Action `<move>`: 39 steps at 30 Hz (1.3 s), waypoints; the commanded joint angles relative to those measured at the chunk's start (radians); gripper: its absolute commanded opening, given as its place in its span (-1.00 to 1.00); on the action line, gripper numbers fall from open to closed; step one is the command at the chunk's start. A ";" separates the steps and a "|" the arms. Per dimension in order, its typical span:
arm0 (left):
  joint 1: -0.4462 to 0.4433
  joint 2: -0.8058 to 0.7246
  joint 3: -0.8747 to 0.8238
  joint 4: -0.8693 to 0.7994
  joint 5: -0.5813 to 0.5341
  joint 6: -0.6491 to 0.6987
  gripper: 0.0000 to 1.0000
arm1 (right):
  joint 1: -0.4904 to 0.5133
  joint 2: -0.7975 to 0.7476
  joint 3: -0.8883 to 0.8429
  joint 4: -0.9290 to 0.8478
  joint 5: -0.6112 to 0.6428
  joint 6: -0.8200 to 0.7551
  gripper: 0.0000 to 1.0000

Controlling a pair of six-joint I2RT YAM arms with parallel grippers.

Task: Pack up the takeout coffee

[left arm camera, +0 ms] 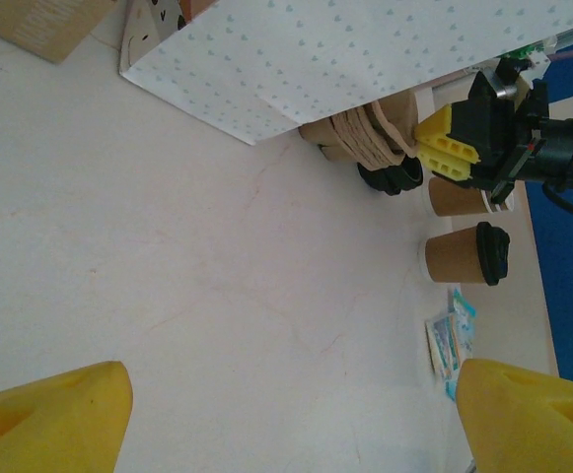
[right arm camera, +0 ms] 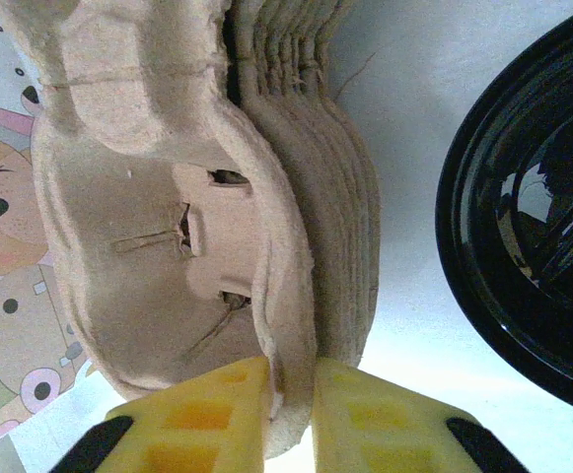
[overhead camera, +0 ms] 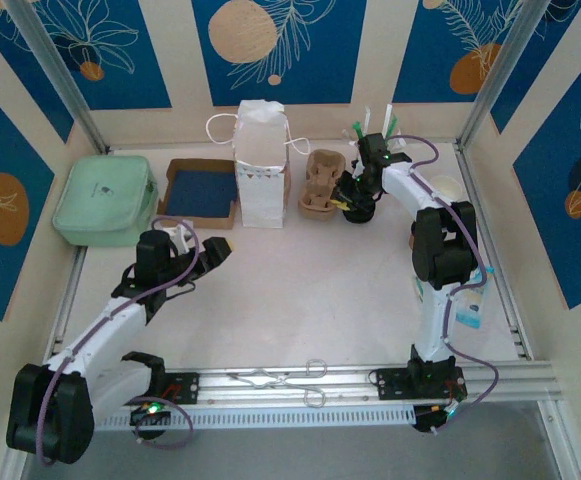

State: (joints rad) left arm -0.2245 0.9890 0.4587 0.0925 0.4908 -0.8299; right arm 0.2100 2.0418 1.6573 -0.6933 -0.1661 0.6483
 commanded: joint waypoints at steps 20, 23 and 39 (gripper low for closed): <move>0.016 -0.027 -0.018 0.006 0.020 0.015 0.70 | -0.009 -0.145 -0.021 0.038 -0.072 0.038 -0.98; 0.016 -0.028 -0.019 0.006 0.020 0.015 0.70 | -0.015 -0.174 -0.035 0.052 -0.092 0.049 -0.98; 0.016 -0.016 -0.009 0.017 0.021 0.010 0.71 | -0.018 -0.284 -0.104 0.077 -0.171 0.029 -1.00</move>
State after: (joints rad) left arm -0.2226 0.9760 0.4511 0.0929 0.4908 -0.8299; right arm 0.1940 1.8088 1.5665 -0.6277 -0.2855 0.6849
